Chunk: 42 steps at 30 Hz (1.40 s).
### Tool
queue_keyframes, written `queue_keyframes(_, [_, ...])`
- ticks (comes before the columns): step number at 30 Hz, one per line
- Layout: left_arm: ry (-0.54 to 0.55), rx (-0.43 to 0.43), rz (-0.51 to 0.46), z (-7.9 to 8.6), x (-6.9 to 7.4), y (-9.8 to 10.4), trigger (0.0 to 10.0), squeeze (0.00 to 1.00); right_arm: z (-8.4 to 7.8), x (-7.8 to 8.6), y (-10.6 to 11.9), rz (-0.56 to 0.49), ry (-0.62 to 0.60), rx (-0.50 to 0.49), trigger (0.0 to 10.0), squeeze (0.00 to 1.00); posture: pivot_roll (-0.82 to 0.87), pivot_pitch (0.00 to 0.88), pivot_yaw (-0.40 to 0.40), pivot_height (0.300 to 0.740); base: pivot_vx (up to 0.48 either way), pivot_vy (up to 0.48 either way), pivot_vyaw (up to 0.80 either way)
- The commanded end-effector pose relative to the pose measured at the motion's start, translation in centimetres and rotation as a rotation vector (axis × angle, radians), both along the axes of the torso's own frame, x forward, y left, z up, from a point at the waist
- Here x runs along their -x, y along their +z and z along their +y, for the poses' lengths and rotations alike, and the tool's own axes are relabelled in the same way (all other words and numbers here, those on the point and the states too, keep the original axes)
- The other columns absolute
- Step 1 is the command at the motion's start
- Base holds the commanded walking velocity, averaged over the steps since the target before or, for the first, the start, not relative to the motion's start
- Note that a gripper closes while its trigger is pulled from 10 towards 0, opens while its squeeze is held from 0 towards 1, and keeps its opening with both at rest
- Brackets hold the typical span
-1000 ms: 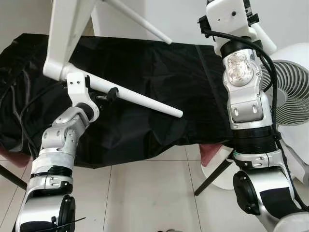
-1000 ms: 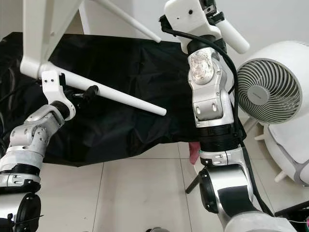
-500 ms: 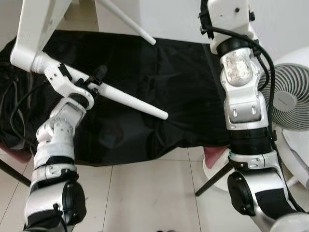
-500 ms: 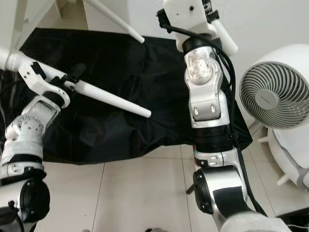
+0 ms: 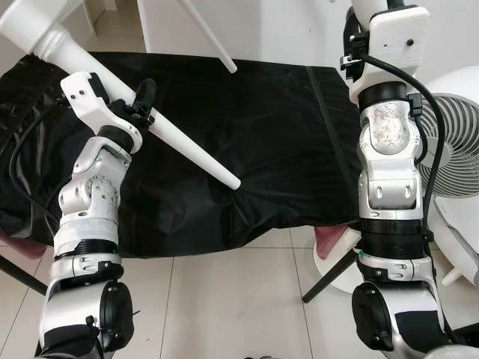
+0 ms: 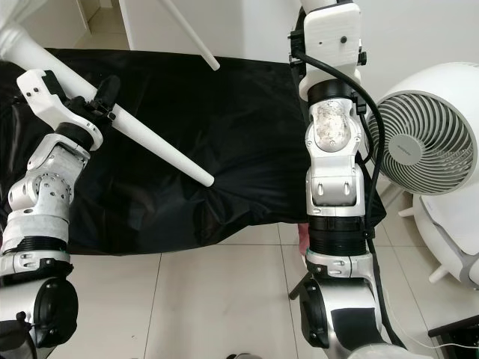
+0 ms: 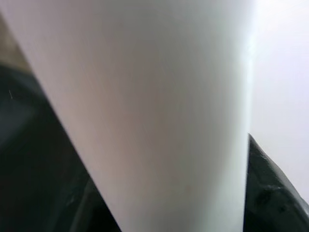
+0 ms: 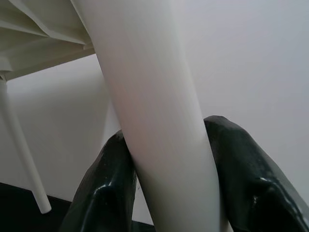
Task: Building children table
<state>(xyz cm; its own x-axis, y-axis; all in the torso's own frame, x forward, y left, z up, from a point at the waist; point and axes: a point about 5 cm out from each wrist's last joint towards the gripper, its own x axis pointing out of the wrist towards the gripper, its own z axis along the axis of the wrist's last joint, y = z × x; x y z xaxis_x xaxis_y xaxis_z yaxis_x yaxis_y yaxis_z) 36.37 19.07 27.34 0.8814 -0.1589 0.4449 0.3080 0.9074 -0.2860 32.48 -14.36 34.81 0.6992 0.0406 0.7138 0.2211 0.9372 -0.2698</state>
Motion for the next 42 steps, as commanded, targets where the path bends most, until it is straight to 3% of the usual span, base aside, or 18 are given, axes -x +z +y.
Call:
queue_keyframes(1, [0.162,-0.138,-0.036,0.1,0.5,0.9,0.0,0.00,1.4,0.3,-0.3,-0.019,0.109,-0.062,0.0,0.00,-0.10,0.094,0.018,0.740,0.000,0.000,0.00])
queue_keyframes(3, [0.162,-0.138,-0.036,0.1,0.5,0.9,0.0,0.00,1.4,0.3,-0.3,-0.019,0.109,-0.062,0.0,0.00,-0.10,0.094,0.018,0.740,0.000,0.000,0.00])
queue_keyframes(8, [0.239,-0.227,-0.131,0.3,1.9,2.5,0.0,0.00,1.0,-0.5,-2.0,0.047,0.102,-0.099,0.0,0.00,-0.09,0.095,0.012,0.740,0.000,0.000,0.00])
queue_keyframes(9, [0.249,-0.287,-0.143,0.3,2.3,2.5,0.0,0.00,1.1,-0.8,-2.9,0.081,0.100,-0.098,0.0,0.00,-0.08,0.097,0.009,0.740,0.000,0.000,0.00])
queue_keyframes(11, [0.249,-0.287,-0.143,0.3,2.3,2.5,0.0,0.00,1.1,-0.8,-2.9,0.081,0.100,-0.098,0.0,0.00,-0.08,0.097,0.009,0.740,0.000,0.000,0.00])
queue_keyframes(15, [0.296,-0.378,-0.157,0.3,2.5,2.3,0.0,0.00,1.2,-1.6,-5.2,0.192,0.117,-0.146,0.0,0.00,-0.08,0.100,0.006,0.740,0.000,0.000,0.00])
queue_keyframes(16, [0.329,-0.437,-0.168,0.1,2.5,2.3,0.0,0.00,1.3,-2.2,-6.7,0.279,0.119,-0.202,0.0,0.00,-0.08,0.101,0.008,0.740,0.000,0.000,0.00])
queue_keyframes(19, [0.355,-0.488,-0.181,0.0,2.5,2.2,0.0,0.00,1.5,-2.6,-7.8,0.350,0.128,-0.242,0.0,0.00,-0.08,0.101,0.008,0.740,0.000,0.000,0.00])
queue_keyframes(20, [0.393,-0.536,-0.188,0.0,2.4,2.2,0.0,0.00,1.7,-3.0,-9.1,0.444,0.132,-0.300,0.0,0.00,-0.09,0.103,0.009,0.740,0.000,0.000,0.00])
queue_keyframes(22, [0.393,-0.536,-0.188,0.0,2.4,2.2,0.0,0.00,1.7,-3.0,-9.1,0.444,0.132,-0.300,0.0,0.00,-0.09,0.103,0.009,0.740,0.000,0.000,0.00])
queue_keyframes(23, [0.411,-0.602,-0.194,-0.2,2.2,2.1,0.0,0.00,2.3,-3.4,-10.2,0.536,0.158,-0.347,0.0,0.00,-0.09,0.105,0.011,0.740,0.000,0.000,0.00])
queue_keyframes(24, [0.411,-0.602,-0.194,-0.2,2.2,2.1,0.0,0.00,2.3,-3.4,-10.2,0.536,0.158,-0.347,0.0,0.00,-0.09,0.105,0.011,0.740,0.000,0.000,0.00])
queue_keyframes(25, [0.431,-0.649,-0.199,-0.4,1.9,2.0,0.0,0.00,3.4,-3.6,-11.2,0.632,0.225,-0.343,0.0,0.00,-0.09,0.105,0.011,0.740,0.000,0.000,0.00])
queue_keyframes(27, [0.447,-0.680,-0.192,-0.5,1.7,1.9,0.0,0.00,4.1,-3.7,-11.9,0.693,0.268,-0.353,0.0,0.00,-0.09,0.105,0.011,0.740,0.000,0.000,0.00])
queue_keyframes(31, [0.484,-0.680,-0.106,-0.5,0.8,1.4,0.0,0.00,4.9,-4.2,-11.9,0.697,0.292,-0.287,0.0,0.00,-0.09,0.105,0.011,0.740,0.000,0.000,0.00])
queue_keyframes(39, [0.547,-0.661,-0.103,0.5,1.3,2.0,0.0,0.00,4.9,-4.7,-11.3,0.677,0.321,-0.239,0.0,0.00,-0.08,0.110,0.017,0.740,0.000,0.000,0.00])
queue_keyframes(42, [0.588,-0.692,-0.136,1.0,1.7,2.8,0.0,0.00,5.4,-4.9,-11.1,0.701,0.370,-0.257,0.0,0.00,-0.07,0.110,0.012,0.740,0.000,0.000,0.00])
